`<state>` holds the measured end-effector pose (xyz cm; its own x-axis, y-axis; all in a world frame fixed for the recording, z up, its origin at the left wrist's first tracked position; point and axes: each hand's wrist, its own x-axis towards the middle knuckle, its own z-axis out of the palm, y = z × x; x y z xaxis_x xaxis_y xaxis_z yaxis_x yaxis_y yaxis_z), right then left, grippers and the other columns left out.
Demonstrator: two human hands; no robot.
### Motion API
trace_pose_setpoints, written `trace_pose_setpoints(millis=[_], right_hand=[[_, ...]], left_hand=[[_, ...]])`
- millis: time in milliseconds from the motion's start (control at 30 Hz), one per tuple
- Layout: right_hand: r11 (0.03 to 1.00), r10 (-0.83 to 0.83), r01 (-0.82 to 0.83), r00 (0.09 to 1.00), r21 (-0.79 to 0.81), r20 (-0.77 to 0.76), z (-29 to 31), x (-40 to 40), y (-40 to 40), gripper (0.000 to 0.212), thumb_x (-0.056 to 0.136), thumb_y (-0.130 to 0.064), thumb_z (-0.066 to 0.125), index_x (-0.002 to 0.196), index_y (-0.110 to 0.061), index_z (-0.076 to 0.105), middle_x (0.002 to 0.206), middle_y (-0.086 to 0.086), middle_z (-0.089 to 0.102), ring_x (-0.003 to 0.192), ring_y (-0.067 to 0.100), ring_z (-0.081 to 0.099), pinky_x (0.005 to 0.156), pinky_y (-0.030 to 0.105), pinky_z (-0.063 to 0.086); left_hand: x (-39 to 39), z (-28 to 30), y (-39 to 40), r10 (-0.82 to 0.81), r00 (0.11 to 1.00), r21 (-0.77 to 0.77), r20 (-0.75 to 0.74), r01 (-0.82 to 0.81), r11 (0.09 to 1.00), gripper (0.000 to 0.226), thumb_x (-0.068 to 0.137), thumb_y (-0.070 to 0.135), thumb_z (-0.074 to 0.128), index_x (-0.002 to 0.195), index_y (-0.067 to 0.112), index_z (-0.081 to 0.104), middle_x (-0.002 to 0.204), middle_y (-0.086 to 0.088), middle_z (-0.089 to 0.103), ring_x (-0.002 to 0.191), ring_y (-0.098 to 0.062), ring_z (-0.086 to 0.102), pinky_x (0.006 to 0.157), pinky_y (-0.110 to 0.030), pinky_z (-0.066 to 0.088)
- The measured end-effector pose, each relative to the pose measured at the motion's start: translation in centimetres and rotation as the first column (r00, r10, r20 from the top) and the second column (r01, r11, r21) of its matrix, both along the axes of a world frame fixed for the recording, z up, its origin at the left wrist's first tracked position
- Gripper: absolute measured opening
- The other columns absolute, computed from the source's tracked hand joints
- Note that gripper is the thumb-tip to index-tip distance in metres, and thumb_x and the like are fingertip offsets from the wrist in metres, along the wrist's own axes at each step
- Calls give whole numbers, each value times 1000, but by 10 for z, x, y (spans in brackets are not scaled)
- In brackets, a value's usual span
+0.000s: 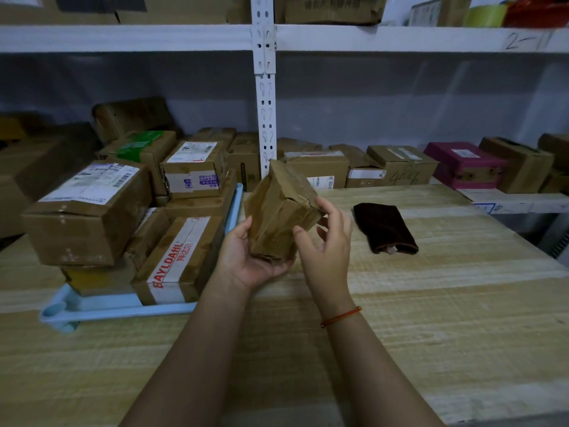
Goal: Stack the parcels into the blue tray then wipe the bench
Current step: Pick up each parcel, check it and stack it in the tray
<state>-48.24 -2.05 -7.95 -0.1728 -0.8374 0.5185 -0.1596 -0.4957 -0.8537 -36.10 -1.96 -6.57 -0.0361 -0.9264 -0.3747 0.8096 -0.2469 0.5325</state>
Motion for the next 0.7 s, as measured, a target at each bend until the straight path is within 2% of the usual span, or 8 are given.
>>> trace_pose_setpoints(millis=[133,233,400,467,533,600,633,700], right_hand=[[1000,-15,16,1000,-27,18,0,0,2,45,76,-24,62,120,-24,55,123,-1,46,112,2,49,89,6,40],[998,-31,33,999,-45,45,0,1,4,36,77,-36,61,111,-25,55,117,-3,47,106,-2,51,85,8,43],[997,-75,77,993,-25,87,-2,4,4,43,75,-53,62,102,-20,54,108,-7,48,95,-1,52,81,27,52],[994,-113,113,989,8,100,-4,4,3,42,74,-53,62,97,-19,55,104,-6,50,91,1,52,77,27,51],[988,-151,149,985,32,88,-5,3,2,34,77,-47,64,92,-17,54,100,-3,53,87,4,52,73,26,49],[983,-178,174,981,57,73,-6,1,1,25,81,-35,67,92,-17,52,96,-1,55,84,12,54,71,28,46],[979,-189,183,979,84,69,-7,0,0,22,83,-28,66,95,-18,51,94,-3,55,83,14,55,70,29,46],[970,-192,179,979,164,66,-8,-3,-2,25,86,-18,62,108,-17,49,93,-9,53,84,14,56,71,30,45]], left_hand=[[2,0,0,11,1000,1,-11,-11,1000,40,94,42,51,120,13,60,120,-25,60,109,-43,56,97,-60,43],[5,-1,-1,8,1000,-18,22,-7,1000,40,96,41,47,124,15,61,119,-22,64,109,-41,58,98,-60,42],[5,0,-2,6,988,-6,154,-5,1000,29,98,33,45,113,16,64,121,-14,66,111,-33,59,105,-54,38],[7,-2,-4,1,975,-11,222,1,1000,29,100,29,45,122,20,62,126,-11,65,111,-27,61,97,-51,45],[8,-7,-5,19,961,-38,275,-9,999,33,101,25,45,131,24,58,126,-8,65,99,-11,59,81,-46,53],[9,-9,-6,40,949,-64,312,-21,998,34,102,21,43,133,25,57,125,-5,65,90,-4,58,89,-49,52],[10,-10,-6,54,945,-80,323,-29,996,34,102,19,42,132,24,57,123,-4,66,87,-7,63,98,-51,48],[13,-12,-9,70,936,-104,345,-36,994,33,101,14,43,128,23,60,117,-3,70,98,-18,67,102,-50,47]])
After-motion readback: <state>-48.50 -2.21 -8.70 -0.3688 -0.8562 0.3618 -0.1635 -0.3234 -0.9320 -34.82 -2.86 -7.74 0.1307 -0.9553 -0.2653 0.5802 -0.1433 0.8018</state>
